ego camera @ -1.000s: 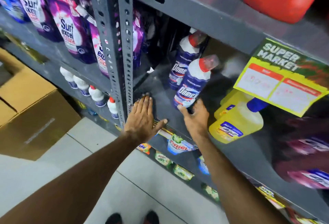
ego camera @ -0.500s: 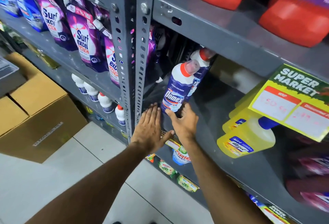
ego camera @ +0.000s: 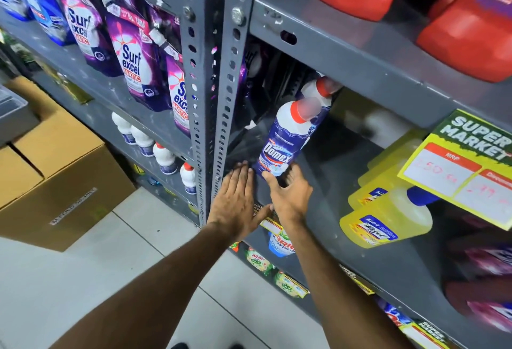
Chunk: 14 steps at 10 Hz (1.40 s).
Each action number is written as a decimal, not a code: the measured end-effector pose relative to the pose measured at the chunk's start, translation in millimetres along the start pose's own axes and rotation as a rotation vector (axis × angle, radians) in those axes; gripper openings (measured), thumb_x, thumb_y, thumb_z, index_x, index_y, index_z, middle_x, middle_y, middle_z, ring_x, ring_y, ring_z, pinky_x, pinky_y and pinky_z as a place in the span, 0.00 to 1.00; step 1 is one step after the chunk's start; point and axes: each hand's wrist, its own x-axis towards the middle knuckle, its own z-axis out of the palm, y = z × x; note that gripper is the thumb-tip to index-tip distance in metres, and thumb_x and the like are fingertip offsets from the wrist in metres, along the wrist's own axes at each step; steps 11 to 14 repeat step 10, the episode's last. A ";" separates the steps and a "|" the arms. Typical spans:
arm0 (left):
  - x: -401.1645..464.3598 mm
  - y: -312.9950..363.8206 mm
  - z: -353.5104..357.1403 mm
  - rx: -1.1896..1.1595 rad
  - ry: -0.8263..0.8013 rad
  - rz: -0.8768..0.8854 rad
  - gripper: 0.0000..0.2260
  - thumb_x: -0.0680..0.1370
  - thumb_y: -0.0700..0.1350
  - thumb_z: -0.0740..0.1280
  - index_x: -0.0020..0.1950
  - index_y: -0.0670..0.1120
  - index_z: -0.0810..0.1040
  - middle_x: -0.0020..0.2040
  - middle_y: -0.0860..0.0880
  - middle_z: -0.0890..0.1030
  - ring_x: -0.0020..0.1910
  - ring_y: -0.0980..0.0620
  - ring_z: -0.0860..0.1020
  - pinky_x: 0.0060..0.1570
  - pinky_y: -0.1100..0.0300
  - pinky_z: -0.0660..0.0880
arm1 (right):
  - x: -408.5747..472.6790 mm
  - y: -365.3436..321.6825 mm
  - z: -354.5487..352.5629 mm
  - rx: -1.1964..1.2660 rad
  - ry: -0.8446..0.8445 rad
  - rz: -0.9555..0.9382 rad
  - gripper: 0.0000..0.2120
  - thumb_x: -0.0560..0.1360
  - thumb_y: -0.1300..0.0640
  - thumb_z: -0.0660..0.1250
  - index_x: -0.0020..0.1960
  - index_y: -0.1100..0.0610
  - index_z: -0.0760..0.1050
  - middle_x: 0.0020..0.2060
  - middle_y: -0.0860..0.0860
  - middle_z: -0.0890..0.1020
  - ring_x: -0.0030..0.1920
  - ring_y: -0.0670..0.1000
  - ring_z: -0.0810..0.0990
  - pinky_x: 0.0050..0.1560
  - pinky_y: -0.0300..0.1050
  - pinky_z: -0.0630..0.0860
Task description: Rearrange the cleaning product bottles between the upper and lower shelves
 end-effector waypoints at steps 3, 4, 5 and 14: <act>0.8 -0.7 3.9 -0.025 0.013 -0.009 0.48 0.80 0.73 0.33 0.84 0.35 0.41 0.86 0.35 0.47 0.86 0.39 0.45 0.83 0.46 0.39 | -3.5 -4.7 -4.7 0.044 -0.048 0.036 0.26 0.74 0.51 0.81 0.69 0.54 0.78 0.59 0.44 0.87 0.57 0.46 0.88 0.59 0.47 0.85; 1.3 -0.2 6.0 -0.031 0.004 -0.015 0.48 0.80 0.74 0.33 0.85 0.36 0.40 0.86 0.35 0.46 0.86 0.39 0.44 0.82 0.47 0.37 | -4.2 -5.5 -5.4 0.039 -0.059 0.046 0.28 0.75 0.50 0.80 0.71 0.55 0.77 0.63 0.48 0.86 0.60 0.48 0.87 0.59 0.45 0.84; 1.9 0.0 8.7 -0.017 -0.001 -0.022 0.47 0.81 0.74 0.35 0.84 0.37 0.39 0.87 0.36 0.46 0.86 0.39 0.44 0.83 0.47 0.38 | -4.1 -5.9 -6.1 0.031 -0.058 0.036 0.28 0.75 0.50 0.80 0.71 0.55 0.77 0.64 0.50 0.86 0.61 0.48 0.87 0.56 0.38 0.81; 5.9 -1.3 -9.8 -0.057 -0.149 -0.047 0.47 0.81 0.74 0.39 0.84 0.37 0.36 0.86 0.36 0.39 0.86 0.41 0.39 0.82 0.47 0.36 | -6.6 -11.5 -10.8 0.163 -0.101 0.037 0.42 0.72 0.56 0.83 0.80 0.54 0.66 0.70 0.48 0.80 0.67 0.41 0.82 0.65 0.37 0.80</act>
